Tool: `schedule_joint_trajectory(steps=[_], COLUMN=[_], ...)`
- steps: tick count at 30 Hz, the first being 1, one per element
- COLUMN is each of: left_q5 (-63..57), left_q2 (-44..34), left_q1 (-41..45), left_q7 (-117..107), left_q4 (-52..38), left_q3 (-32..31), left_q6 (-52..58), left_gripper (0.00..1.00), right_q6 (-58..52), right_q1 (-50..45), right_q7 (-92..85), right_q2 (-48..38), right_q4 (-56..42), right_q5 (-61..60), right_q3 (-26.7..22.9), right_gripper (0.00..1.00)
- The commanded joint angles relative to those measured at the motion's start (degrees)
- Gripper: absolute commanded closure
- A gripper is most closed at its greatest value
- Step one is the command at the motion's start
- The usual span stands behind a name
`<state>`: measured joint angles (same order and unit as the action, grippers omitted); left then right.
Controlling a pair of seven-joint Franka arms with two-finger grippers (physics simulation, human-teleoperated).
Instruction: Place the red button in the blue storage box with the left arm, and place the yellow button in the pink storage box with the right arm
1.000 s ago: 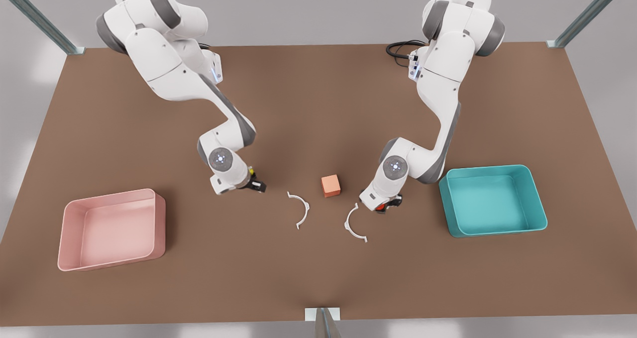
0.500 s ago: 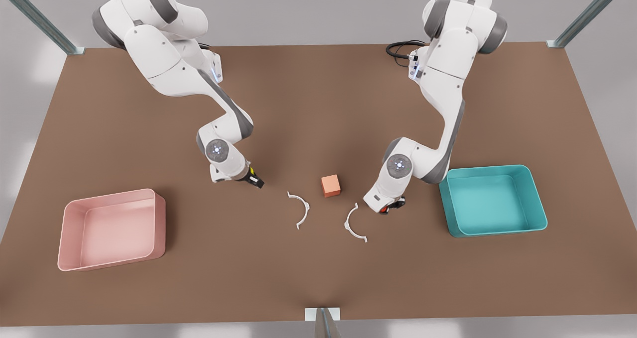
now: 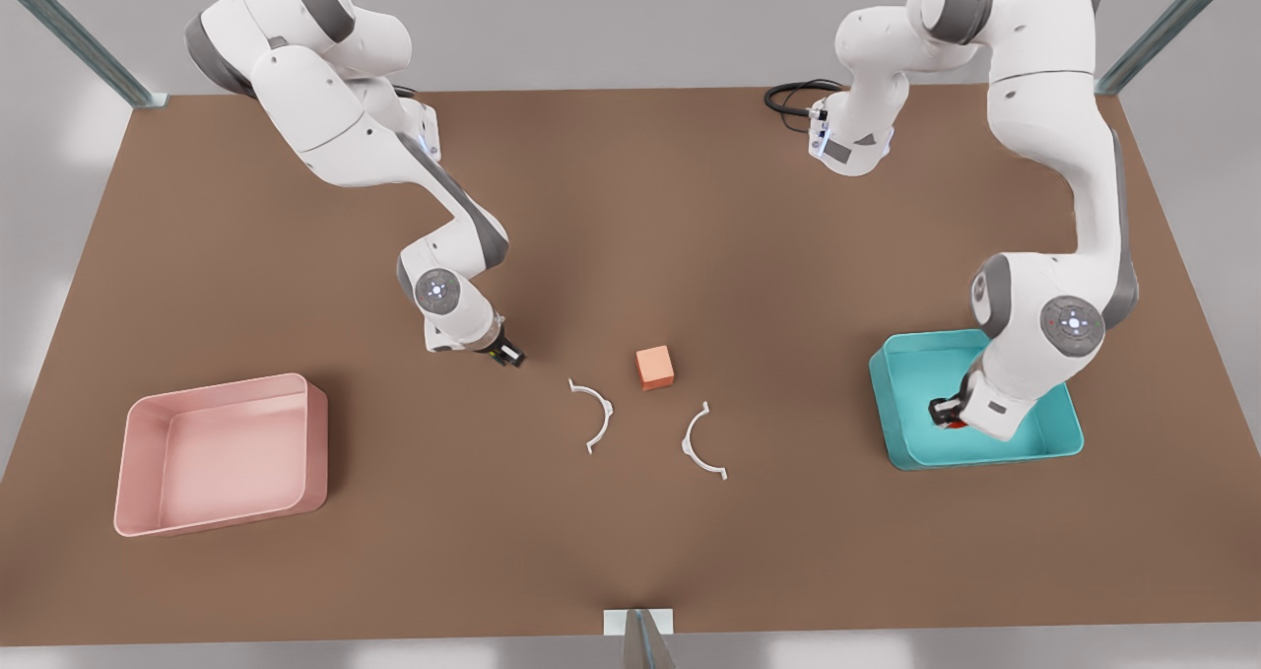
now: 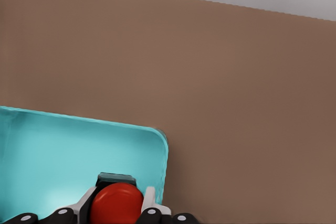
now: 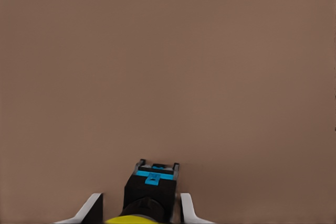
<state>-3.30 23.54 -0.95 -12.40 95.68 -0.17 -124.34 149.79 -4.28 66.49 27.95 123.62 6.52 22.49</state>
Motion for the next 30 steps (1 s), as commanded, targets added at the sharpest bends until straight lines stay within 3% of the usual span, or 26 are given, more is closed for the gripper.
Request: schedule_joint_trajectory(steps=[1,2,5,6,8,10,12,17,19,22,26,30], left_q5=[3.1,3.7,5.0,4.9,5.0,6.0,6.1,5.9,5.9,5.8,5.1,5.1], left_q2=[1.4,2.6,4.1,4.9,6.3,5.6,1.3,-9.0,-14.7,-20.4,-20.5,-20.2], left_q1=[-3.4,-4.6,-5.6,-5.5,-5.5,-5.2,-4.4,-1.1,-1.2,-0.5,-0.2,-0.1], left_q7=[42.1,43.5,46.5,47.0,46.3,45.1,36.0,14.0,11.3,11.1,11.3,11.3], left_q4=[-1.7,-2.1,-0.3,-0.1,0.7,0.5,0.0,-9.0,-8.8,-4.9,-4.2,-4.1], left_q3=[0.0,0.0,0.2,0.2,0.2,0.1,-0.3,-0.4,-0.3,-0.4,-0.4,-0.4], left_q6=[3.1,3.0,2.8,3.1,3.7,7.2,10.3,22.0,22.4,22.5,22.4,22.5], left_gripper=[0.53,0.53,0.49,0.0,0.0,0.0,0.0,0.0,0.0,0.0,0.0,0.0], right_q6=[-0.3,-0.3,-0.5,-0.5,-3.5,-14.3,-23.0,-33.2,-37.7,-38.9,-38.8,-36.8], right_q1=[0.2,0.4,0.5,0.5,0.6,1.6,4.2,15.4,20.6,29.1,33.6,35.1], right_q7=[3.9,3.5,2.8,2.4,0.6,-7.1,-15.6,-36.6,-46.3,-60.6,-68.2,-73.3], right_q2=[-0.2,-0.3,-0.5,-0.7,-2.5,-6.0,-7.1,-7.8,-7.8,-7.2,-3.4,0.9], right_q4=[0.2,0.3,0.3,0.3,-0.6,-5.8,-11.8,-18.9,-21.8,-24.0,-29.0,-31.0], right_q5=[0.0,0.0,0.0,0.1,0.5,0.5,0.5,0.3,0.4,2.5,5.5,7.2], right_q3=[0.0,0.0,0.0,0.0,0.0,-0.1,-0.1,-0.1,-0.3,-0.8,-1.0,-4.3], right_gripper=[0.36,0.57,0.7,0.7,0.71,0.71,0.72,0.71,0.71,0.71,0.71,0.7])
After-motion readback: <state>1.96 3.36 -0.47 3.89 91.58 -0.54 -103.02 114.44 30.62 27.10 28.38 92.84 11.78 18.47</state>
